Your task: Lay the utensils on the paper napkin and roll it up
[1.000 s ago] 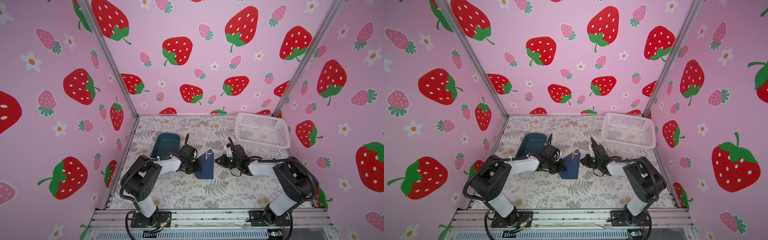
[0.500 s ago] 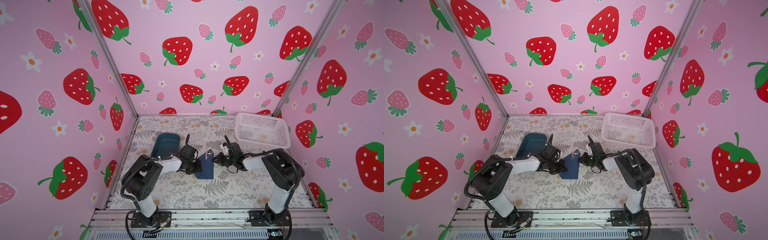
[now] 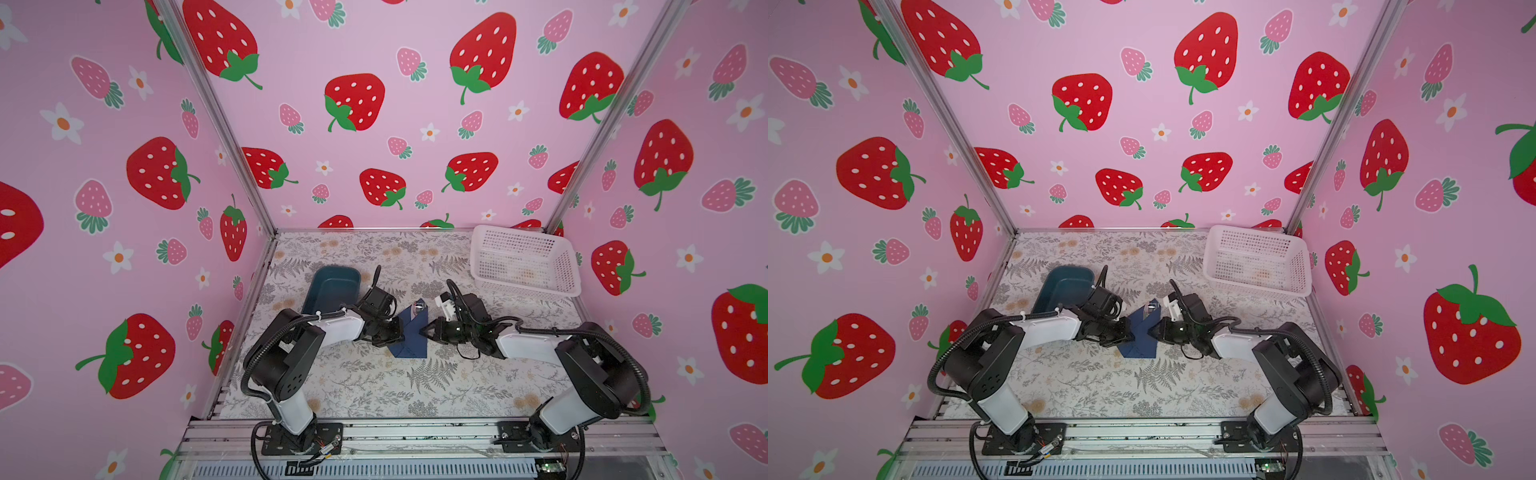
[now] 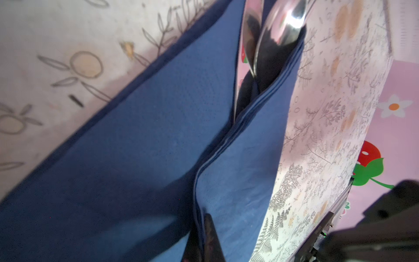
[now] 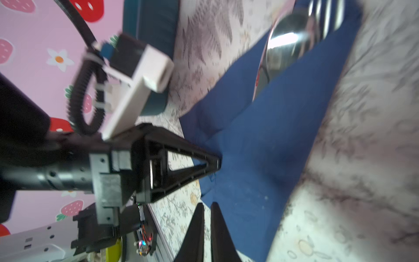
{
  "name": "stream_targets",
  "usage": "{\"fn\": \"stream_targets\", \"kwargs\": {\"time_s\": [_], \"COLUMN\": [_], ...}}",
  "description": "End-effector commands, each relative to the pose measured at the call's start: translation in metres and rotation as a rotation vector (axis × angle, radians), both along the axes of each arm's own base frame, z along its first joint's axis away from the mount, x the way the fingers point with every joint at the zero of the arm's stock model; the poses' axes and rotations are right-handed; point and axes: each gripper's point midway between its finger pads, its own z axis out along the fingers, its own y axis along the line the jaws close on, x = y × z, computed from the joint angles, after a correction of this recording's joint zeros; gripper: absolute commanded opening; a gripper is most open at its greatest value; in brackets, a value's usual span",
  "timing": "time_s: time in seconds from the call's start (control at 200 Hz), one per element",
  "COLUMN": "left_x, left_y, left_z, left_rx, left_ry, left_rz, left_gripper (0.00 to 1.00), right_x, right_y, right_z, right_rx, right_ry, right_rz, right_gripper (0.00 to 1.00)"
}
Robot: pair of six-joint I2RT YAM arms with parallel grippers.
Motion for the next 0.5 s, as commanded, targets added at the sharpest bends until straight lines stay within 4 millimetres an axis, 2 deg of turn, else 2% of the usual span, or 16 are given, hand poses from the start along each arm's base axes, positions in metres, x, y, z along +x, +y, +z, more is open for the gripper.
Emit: {"fn": "stream_targets", "kwargs": {"time_s": [0.0,0.175,0.325,0.495], "left_x": [0.001,0.002,0.001,0.001], "left_y": [-0.002,-0.003,-0.003,-0.002], "left_z": [0.002,0.003,0.004,0.003], "left_rx": [0.006,0.004,0.002,0.007], "left_ry": [0.006,0.001,0.003,0.005], "left_rz": [-0.009,-0.008,-0.017,-0.016], "left_gripper": [0.01,0.01,0.01,0.01], "right_x": [-0.018,-0.031,-0.036,-0.038], "right_y": [-0.002,0.003,0.011,0.005], "right_z": [-0.018,-0.038,-0.043,-0.056], "right_rx": [-0.049,-0.088,-0.09,-0.142], "right_ry": [0.083,0.126,0.131,0.148], "right_rz": [0.012,0.028,0.054,0.049], "right_gripper": [0.1,0.07,0.07,0.07]}}
